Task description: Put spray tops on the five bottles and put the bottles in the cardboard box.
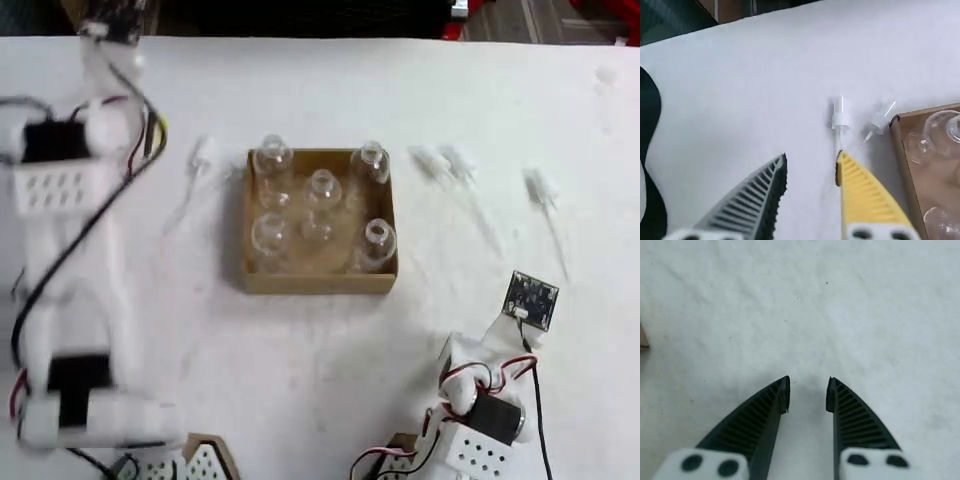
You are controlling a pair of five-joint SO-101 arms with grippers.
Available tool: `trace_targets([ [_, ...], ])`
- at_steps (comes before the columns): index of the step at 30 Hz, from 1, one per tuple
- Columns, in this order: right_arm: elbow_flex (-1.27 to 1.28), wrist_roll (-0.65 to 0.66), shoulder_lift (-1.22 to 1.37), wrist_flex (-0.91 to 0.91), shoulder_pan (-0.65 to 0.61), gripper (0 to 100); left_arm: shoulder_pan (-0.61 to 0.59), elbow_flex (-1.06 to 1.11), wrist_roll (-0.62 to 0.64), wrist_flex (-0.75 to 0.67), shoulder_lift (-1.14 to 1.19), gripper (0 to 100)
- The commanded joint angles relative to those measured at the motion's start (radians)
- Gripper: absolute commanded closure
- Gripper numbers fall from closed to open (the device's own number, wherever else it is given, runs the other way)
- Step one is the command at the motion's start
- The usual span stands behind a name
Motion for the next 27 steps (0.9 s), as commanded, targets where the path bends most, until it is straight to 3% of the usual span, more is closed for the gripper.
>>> trace_targets([
  [1, 0.009, 0.014, -0.004, 0.007, 0.008, 89.9, 0.036, -0.213, -0.015, -0.005, 0.274, 84],
  [8, 0.009, 0.014, -0.004, 0.007, 0.008, 89.9, 0.139, -0.539, -0.018, 0.043, 0.608, 84],
  [17, 0.009, 0.014, -0.004, 0.007, 0.008, 89.9, 0.147, -0.841, -0.014, 0.04, 0.928, 84],
  [27, 0.009, 0.014, -0.004, 0.007, 0.008, 89.9, 0.154, -1.069, -0.011, 0.256, 1.084, 82],
])
